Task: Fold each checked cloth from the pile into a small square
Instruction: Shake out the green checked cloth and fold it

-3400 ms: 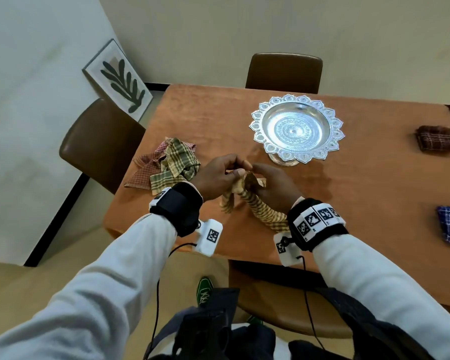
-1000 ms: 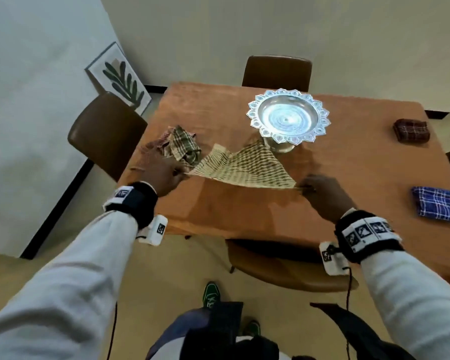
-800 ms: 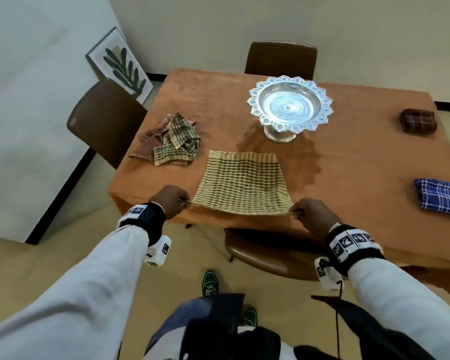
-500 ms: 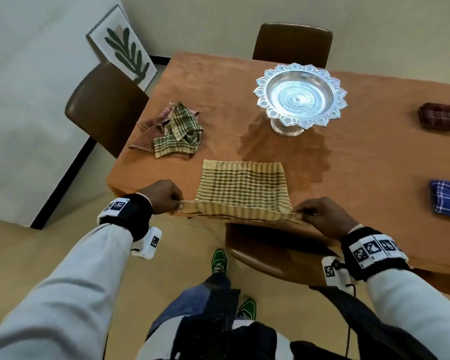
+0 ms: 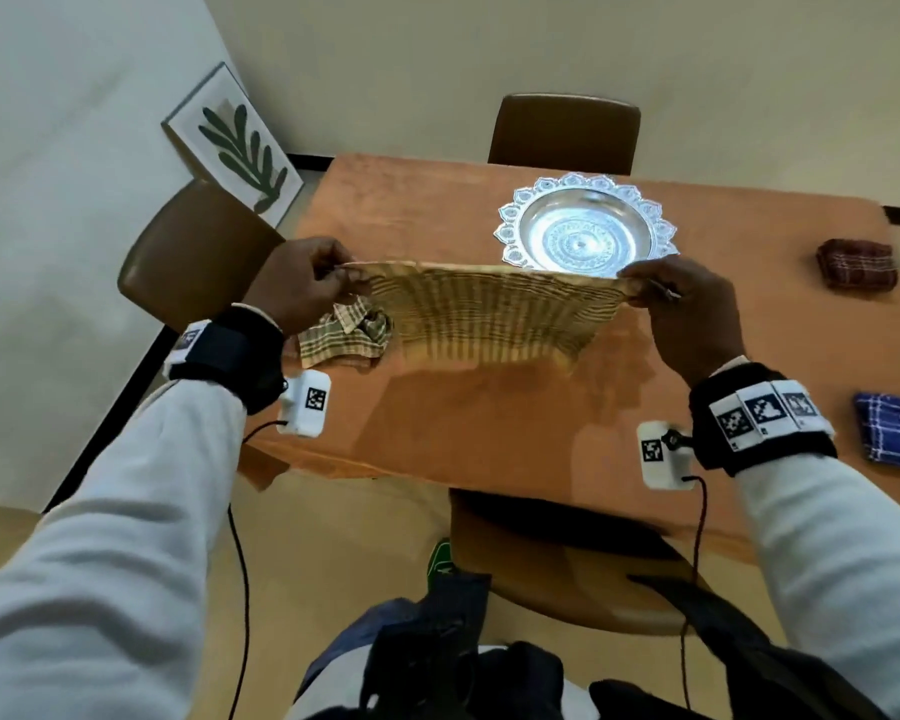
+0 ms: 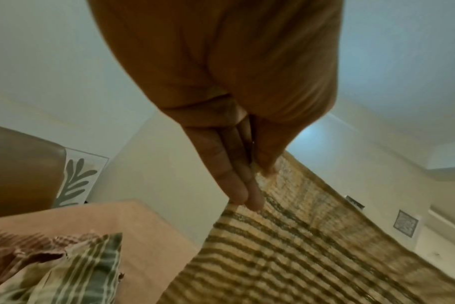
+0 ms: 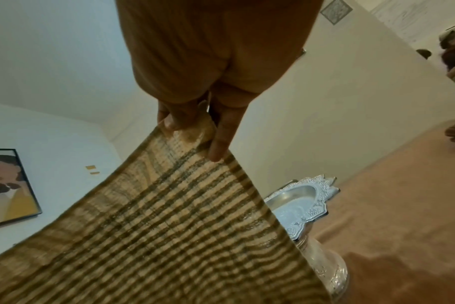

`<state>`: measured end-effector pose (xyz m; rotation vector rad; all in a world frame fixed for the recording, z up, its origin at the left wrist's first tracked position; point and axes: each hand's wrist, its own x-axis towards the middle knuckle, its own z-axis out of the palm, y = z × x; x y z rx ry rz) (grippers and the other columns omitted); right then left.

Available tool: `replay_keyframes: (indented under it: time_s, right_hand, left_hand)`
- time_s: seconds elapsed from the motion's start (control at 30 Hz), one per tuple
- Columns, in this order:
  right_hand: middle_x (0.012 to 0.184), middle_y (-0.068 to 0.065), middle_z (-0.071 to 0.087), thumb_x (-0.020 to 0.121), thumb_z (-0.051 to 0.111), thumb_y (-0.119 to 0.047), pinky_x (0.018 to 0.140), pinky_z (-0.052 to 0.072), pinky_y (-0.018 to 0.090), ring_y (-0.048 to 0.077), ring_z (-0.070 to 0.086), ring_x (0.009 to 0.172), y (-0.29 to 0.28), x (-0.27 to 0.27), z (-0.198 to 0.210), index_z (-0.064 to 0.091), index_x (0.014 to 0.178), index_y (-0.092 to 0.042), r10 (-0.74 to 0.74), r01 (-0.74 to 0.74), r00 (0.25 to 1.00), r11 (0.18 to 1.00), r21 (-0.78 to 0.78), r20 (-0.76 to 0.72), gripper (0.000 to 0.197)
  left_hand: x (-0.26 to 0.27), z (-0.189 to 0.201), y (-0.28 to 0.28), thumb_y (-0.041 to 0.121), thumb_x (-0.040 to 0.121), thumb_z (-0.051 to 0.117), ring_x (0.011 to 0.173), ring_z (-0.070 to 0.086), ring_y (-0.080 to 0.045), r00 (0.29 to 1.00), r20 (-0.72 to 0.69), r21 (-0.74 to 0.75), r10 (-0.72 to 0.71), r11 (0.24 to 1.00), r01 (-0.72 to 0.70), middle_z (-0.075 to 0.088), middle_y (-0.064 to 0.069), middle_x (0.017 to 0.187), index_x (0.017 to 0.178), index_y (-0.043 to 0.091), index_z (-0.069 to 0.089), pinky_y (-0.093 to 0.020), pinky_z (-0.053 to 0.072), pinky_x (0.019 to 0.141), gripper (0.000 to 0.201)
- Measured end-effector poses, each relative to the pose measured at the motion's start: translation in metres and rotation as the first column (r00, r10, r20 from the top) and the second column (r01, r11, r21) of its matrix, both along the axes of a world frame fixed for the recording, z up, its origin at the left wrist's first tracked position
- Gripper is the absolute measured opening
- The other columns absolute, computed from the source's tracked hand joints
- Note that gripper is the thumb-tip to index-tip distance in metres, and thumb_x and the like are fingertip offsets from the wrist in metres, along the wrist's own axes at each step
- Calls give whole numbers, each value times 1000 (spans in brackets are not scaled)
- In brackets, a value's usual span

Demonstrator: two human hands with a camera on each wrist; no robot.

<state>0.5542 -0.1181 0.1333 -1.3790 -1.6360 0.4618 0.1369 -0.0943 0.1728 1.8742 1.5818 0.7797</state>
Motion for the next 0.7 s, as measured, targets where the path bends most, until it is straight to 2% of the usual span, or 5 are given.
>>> replay_keyframes:
  time_s: [0.07, 0.2, 0.43, 0.57, 0.7]
  right_hand:
    - [92, 5, 72, 86, 68, -1, 78, 53, 31, 17, 67, 83, -14, 1, 6, 75, 95, -18, 29, -34, 996, 998, 54, 87, 20]
    - [90, -2, 67, 84, 68, 6, 76, 44, 14, 0, 61, 81, -55, 6, -20, 76, 97, -8, 140, -139, 981, 990, -16, 135, 20]
    - [93, 3, 72, 88, 68, -2, 78, 53, 36, 20, 66, 85, -122, 6, -111, 74, 98, -15, 229, -136, 952, 911, -389, 204, 17]
    - [93, -3, 73, 88, 70, -9, 83, 53, 33, 15, 68, 89, -139, 9, -129, 74, 94, -22, 302, -193, 948, 793, -577, 98, 15]
    - [84, -1, 72, 88, 69, -5, 71, 50, 20, 5, 65, 73, -133, 14, -123, 73, 91, -19, 203, -164, 979, 816, -555, 9, 15]
  left_hand:
    - [-8, 1, -12, 6, 90, 66, 74, 74, -14, 1000, 26, 60, -18, 998, 16, 74, 7, 78, 86, 13, 66, -27, 59, 66, 8]
    - [-18, -23, -51, 10, 87, 71, 83, 72, -20, 995, -89, 29, -33, 999, 36, 74, -6, 85, 89, 11, 71, -30, 57, 74, 2]
    - [-9, -117, -119, 15, 86, 72, 66, 69, -10, 975, -200, -279, -96, 960, 37, 73, 2, 72, 80, 21, 71, -42, 58, 67, 9]
    - [-10, -138, -136, 13, 88, 69, 64, 71, -11, 973, -169, -400, -156, 913, 77, 74, 2, 72, 85, 13, 71, -40, 60, 68, 4]
    - [-10, -133, -128, 7, 93, 63, 60, 71, -16, 993, -78, -426, -92, 904, 51, 72, -7, 67, 88, 6, 68, -33, 58, 58, 7]
